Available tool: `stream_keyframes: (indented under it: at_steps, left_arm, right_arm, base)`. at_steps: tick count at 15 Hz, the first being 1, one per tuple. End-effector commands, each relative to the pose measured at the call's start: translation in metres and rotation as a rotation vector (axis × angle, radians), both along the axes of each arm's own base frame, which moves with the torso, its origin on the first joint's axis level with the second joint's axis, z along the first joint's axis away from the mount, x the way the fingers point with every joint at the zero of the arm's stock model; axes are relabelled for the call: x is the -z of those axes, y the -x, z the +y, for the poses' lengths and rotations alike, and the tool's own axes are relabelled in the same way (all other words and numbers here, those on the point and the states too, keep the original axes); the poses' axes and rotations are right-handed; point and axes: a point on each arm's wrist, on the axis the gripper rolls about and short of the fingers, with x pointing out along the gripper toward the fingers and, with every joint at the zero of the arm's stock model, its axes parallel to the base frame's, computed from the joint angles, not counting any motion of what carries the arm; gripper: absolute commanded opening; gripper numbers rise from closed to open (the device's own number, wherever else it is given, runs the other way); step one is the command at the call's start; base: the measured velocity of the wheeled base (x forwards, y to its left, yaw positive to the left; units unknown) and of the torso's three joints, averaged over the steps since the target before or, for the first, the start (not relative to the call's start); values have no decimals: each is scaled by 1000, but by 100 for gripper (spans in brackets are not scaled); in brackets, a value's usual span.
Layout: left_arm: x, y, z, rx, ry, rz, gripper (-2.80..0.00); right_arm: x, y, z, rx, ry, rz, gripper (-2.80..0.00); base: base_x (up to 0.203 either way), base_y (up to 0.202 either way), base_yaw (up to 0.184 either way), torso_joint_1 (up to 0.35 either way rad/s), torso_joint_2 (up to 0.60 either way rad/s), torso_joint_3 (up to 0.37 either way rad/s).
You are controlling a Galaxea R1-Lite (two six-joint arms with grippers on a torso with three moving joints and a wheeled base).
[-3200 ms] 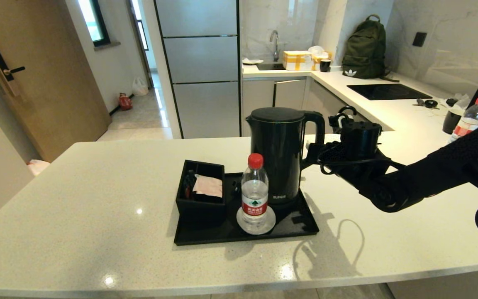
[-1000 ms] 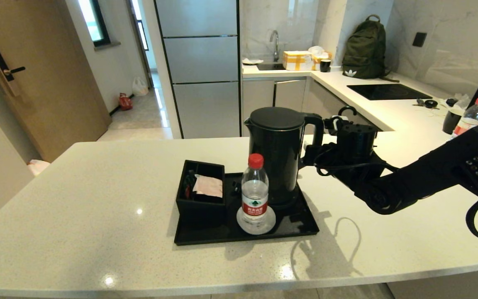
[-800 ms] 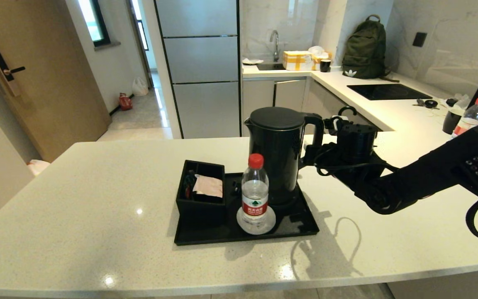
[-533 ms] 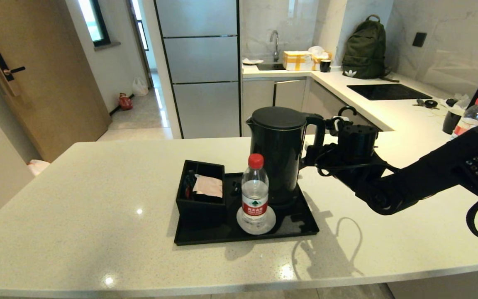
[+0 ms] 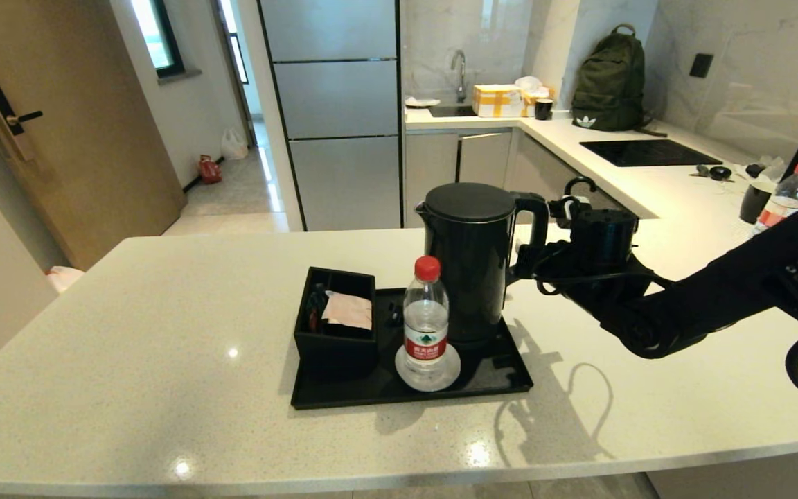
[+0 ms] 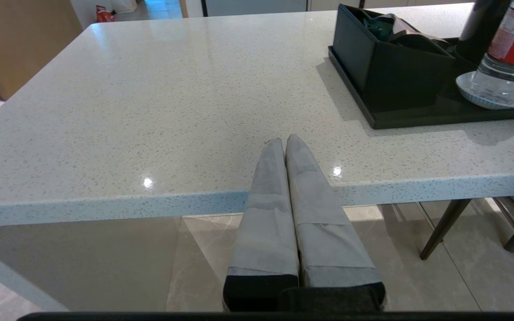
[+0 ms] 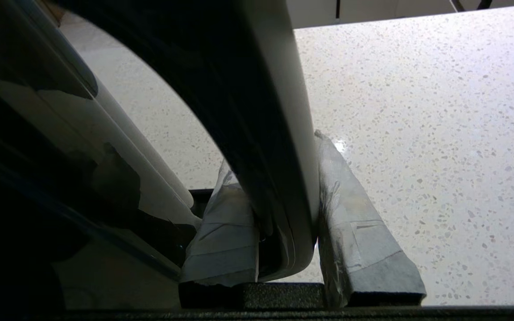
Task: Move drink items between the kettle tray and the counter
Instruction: Return the kettle to its original position
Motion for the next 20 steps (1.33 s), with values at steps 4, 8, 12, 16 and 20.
stream_keyframes:
  at_steps: [4,8,12,16,20]
  left_arm:
    - [0,0,0,-1,0,1,-280]
    - [0,0,0,-1,0,1,-280]
    - [0,0,0,-1,0,1,-280]
    - [0,0,0,-1,0,1,-280]
    - [0,0,0,-1,0,1,-280]
  right_arm:
    - [4,5,4,-11,0,8,-280]
    - [9,4,4,-11,4,19,-280]
    - [13,3,4,-13,20,31,0]
    - [10,4,4,-13,16,22,0]
    - [9,7,2,-13,10,21,0]
  base:
    - [0,0,0,0,0,0]
    - [0,0,0,0,0,0]
    - [0,0,0,0,0,0]
    - [0,0,0,0,0,0]
    - [0,0,0,0,0,0]
